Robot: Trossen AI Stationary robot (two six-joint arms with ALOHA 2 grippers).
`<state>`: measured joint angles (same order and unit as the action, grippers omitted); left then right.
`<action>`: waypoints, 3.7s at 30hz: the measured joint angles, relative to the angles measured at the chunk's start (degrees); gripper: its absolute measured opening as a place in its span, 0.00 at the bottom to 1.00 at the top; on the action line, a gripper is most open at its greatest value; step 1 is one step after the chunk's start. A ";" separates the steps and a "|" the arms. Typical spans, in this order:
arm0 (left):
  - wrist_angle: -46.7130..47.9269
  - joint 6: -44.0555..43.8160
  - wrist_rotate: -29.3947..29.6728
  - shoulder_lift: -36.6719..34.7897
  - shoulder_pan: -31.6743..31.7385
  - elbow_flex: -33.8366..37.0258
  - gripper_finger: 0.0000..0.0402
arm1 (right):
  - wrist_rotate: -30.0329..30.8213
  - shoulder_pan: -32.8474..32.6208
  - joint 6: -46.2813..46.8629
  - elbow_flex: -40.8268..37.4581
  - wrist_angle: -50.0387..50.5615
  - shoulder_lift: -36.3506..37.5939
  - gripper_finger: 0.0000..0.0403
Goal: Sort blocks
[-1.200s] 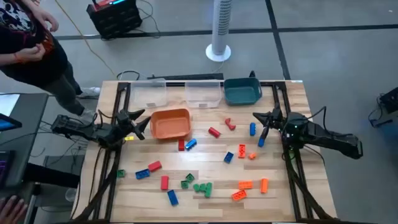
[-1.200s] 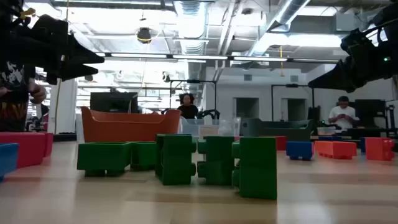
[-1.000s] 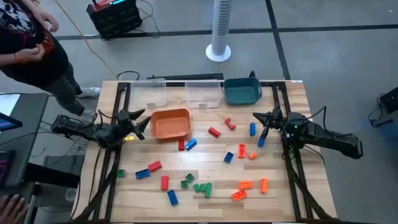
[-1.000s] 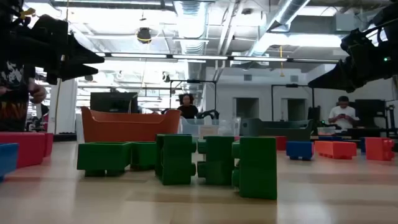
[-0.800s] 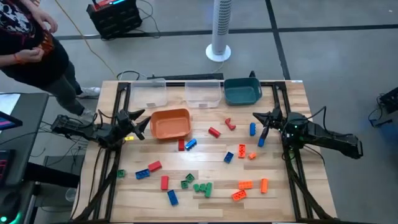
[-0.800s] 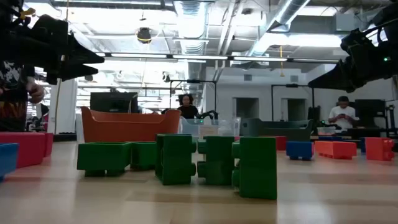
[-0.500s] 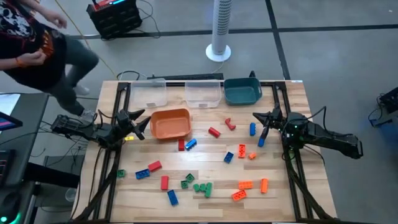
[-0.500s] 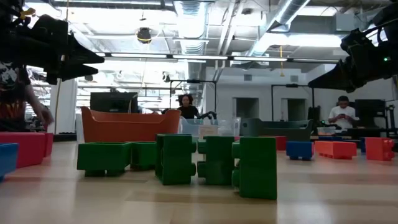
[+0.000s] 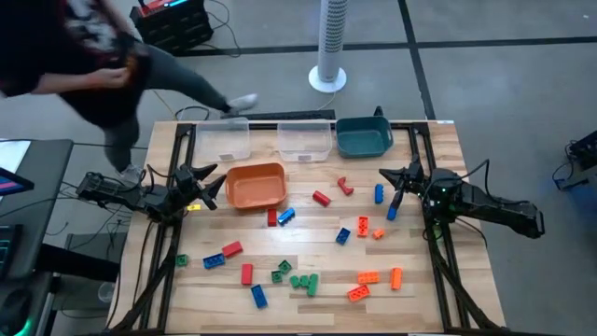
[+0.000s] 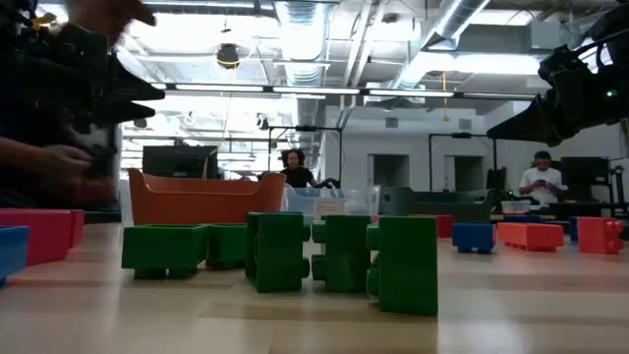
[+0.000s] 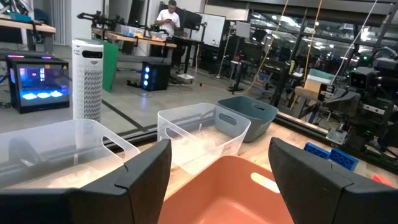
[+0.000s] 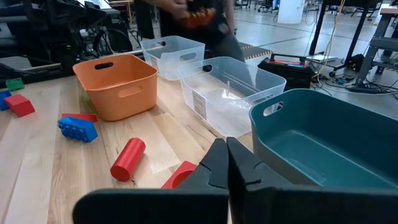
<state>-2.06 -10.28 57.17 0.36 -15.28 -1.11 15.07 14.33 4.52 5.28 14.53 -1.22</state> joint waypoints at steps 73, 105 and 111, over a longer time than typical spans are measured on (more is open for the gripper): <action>-3.29 -51.19 -5.13 0.00 0.03 -0.27 0.65 | -0.03 -0.04 50.53 -0.09 -4.66 0.01 0.01; -1.74 -5.81 -17.37 7.37 0.01 -19.16 0.65 | -0.40 0.70 52.01 0.02 -4.04 0.01 0.01; 19.02 -11.97 -17.38 17.52 0.01 -32.03 0.65 | -6.61 0.66 48.86 0.02 -1.52 0.00 0.04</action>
<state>16.96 -22.25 39.79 17.88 -15.27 -33.14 8.46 14.98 53.37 5.30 13.01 -1.23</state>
